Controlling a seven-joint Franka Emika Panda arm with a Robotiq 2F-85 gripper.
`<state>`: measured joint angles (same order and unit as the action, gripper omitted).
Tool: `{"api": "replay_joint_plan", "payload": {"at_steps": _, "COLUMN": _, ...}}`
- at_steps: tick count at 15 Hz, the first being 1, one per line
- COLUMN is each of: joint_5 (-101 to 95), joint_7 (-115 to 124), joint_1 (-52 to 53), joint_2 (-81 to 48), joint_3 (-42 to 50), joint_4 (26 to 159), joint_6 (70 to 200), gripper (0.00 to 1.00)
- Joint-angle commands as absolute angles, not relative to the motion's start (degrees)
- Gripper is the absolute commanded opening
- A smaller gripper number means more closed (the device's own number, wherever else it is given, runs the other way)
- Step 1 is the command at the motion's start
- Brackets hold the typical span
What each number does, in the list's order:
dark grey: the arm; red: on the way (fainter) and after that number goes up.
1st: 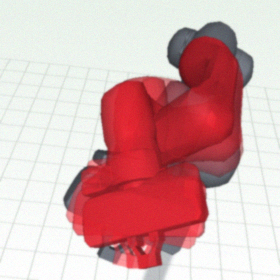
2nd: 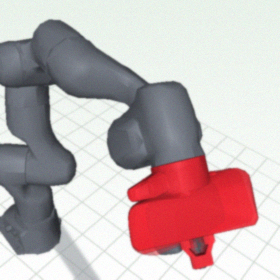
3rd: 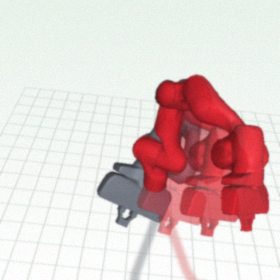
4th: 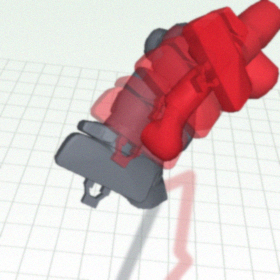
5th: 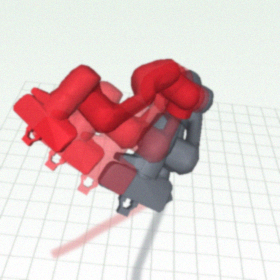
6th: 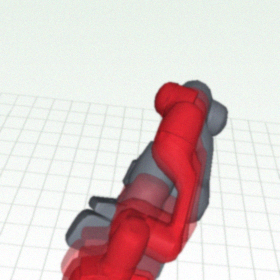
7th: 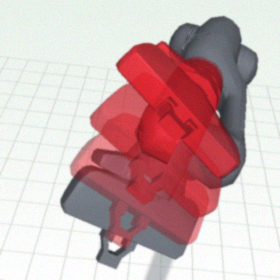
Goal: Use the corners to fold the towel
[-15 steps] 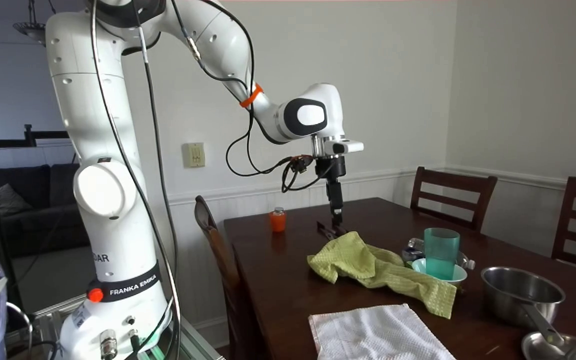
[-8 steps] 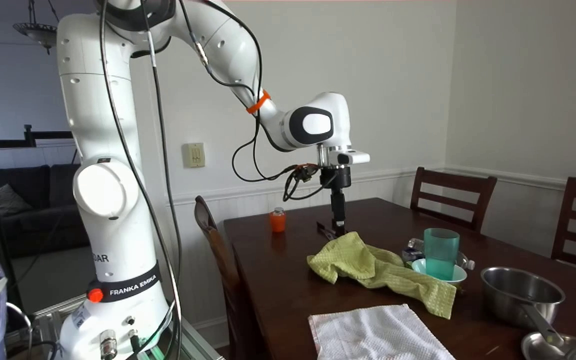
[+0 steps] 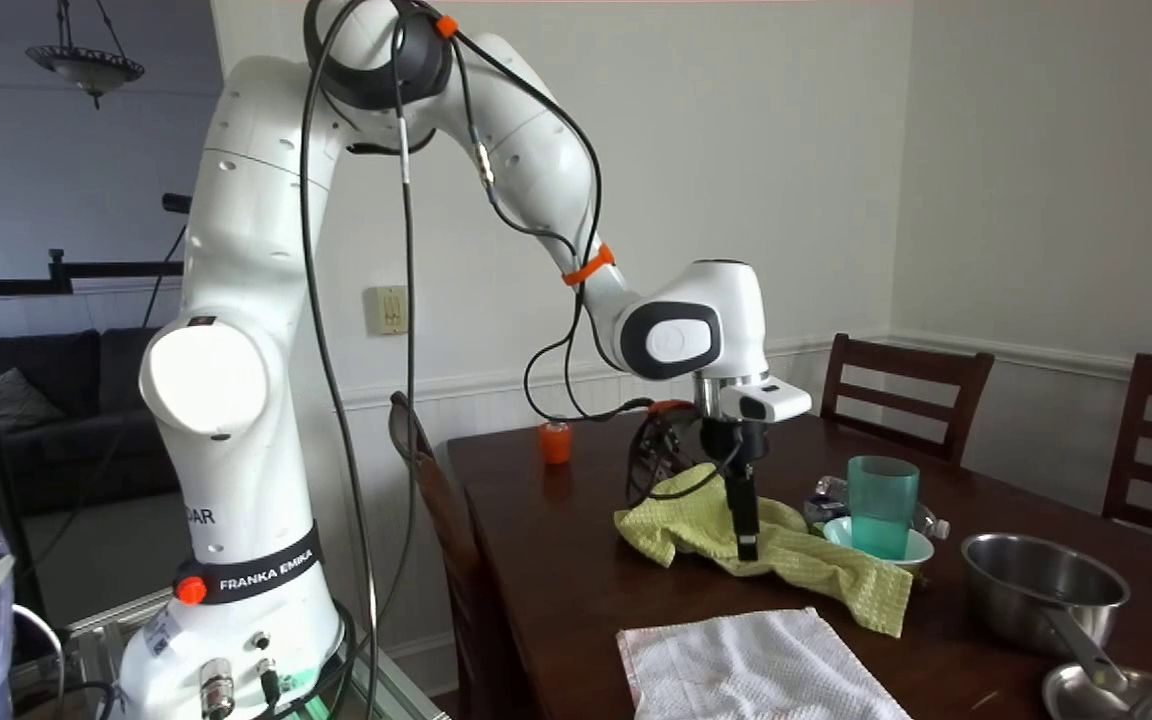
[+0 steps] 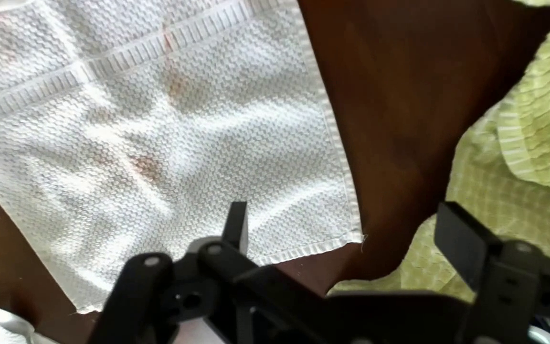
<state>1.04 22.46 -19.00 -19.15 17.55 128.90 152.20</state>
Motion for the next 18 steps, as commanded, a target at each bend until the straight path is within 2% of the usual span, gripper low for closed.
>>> {"api": "replay_joint_plan", "payload": {"at_steps": 1, "joint_5": 6.6, "joint_7": 20.2, "joint_1": -19.5, "joint_2": -27.4, "joint_3": 17.1, "joint_4": 122.5, "joint_6": 154.5, "gripper": 1.0}}
{"api": "replay_joint_plan", "payload": {"at_steps": 14, "joint_5": 7.4, "joint_7": 23.7, "joint_1": -18.3, "joint_2": -40.9, "joint_3": 18.9, "joint_4": 108.4, "joint_6": 150.0, "gripper": 1.0}}
{"api": "replay_joint_plan", "payload": {"at_steps": 18, "joint_5": 7.9, "joint_7": 23.7, "joint_1": -18.6, "joint_2": -42.2, "joint_3": 18.8, "joint_4": 107.4, "joint_6": 150.6, "gripper": 0.94}}
